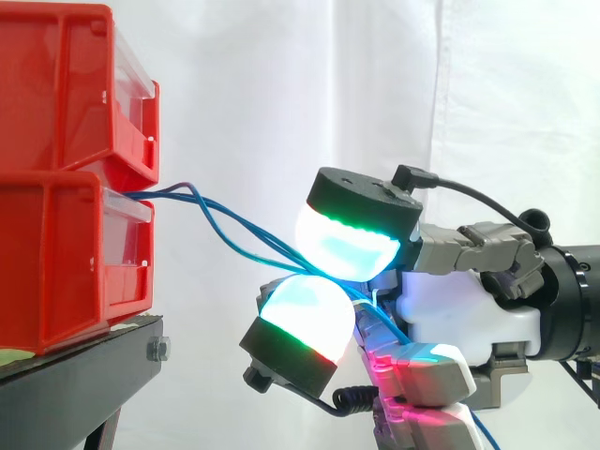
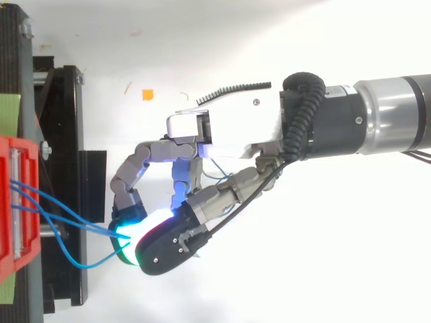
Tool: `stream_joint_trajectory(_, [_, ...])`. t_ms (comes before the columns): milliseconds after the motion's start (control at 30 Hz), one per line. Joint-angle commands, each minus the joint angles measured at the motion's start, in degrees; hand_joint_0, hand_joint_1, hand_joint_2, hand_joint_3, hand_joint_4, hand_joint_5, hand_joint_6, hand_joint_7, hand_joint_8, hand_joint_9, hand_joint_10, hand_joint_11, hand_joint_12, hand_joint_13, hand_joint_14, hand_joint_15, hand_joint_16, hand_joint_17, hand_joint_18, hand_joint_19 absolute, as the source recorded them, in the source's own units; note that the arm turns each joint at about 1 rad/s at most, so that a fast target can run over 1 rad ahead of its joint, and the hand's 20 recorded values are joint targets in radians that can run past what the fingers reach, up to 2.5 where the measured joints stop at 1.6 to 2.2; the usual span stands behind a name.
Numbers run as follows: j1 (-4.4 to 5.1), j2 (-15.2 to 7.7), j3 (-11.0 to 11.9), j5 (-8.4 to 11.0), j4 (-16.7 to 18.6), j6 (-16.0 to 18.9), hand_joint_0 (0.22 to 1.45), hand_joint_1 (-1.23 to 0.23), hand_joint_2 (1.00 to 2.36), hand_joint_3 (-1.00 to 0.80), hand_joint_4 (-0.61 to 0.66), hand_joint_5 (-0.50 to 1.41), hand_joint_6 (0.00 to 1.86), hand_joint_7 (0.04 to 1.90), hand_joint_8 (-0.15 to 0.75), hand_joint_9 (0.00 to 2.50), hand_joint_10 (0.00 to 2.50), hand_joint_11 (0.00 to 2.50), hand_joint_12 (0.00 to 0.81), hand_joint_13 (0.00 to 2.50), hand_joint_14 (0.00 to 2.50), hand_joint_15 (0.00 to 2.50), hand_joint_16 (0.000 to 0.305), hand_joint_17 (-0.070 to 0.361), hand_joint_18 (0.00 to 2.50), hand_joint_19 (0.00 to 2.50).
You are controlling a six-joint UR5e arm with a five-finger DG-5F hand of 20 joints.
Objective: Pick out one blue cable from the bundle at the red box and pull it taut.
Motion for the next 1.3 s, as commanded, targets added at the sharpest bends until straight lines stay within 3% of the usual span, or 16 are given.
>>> stream_joint_trajectory(0, [0.0,0.0,0.0,0.0,0.0,0.0,0.6,-0.67,1.02,-0.1,0.08,-0.1,0.89,1.03,0.384,1.43,0.02,0.75,0.434,1.37,0.02,0.62,0.066,0.148,1.3,0.59])
stream_joint_trajectory(333, [0.09,0.0,0.0,0.0,0.4,-0.1,0.64,-0.8,1.02,-0.08,0.02,-0.12,0.92,1.06,0.359,1.34,0.02,0.78,0.414,1.32,0.02,0.63,0.06,0.134,1.2,0.59])
stream_joint_trajectory(967, [0.09,0.0,-0.1,0.09,0.9,-0.3,0.77,-0.84,1.0,-0.5,-0.11,-0.14,0.93,1.14,0.334,1.33,0.03,0.82,0.373,1.27,0.02,0.63,0.051,0.114,1.12,0.58])
stream_joint_trajectory(1067, [0.09,0.0,-0.1,0.09,0.9,-0.4,0.71,-0.83,1.0,-0.5,-0.06,-0.13,0.94,1.07,0.33,1.33,0.03,0.81,0.371,1.28,0.02,0.63,0.05,0.113,1.12,0.59])
stream_joint_trajectory(1100, [0.09,0.0,-0.1,0.09,0.9,-0.4,0.64,-0.77,1.0,-0.5,0.04,-0.12,0.93,1.03,0.326,1.36,0.03,0.81,0.367,1.28,0.02,0.64,0.05,0.112,1.12,0.6])
stream_joint_trajectory(1267, [0.0,0.0,-0.1,0.09,0.9,-0.5,0.5,-0.63,1.0,-0.5,0.07,-0.11,0.92,0.97,0.346,1.4,0.02,0.78,0.397,1.32,0.02,0.63,0.057,0.128,1.19,0.6])
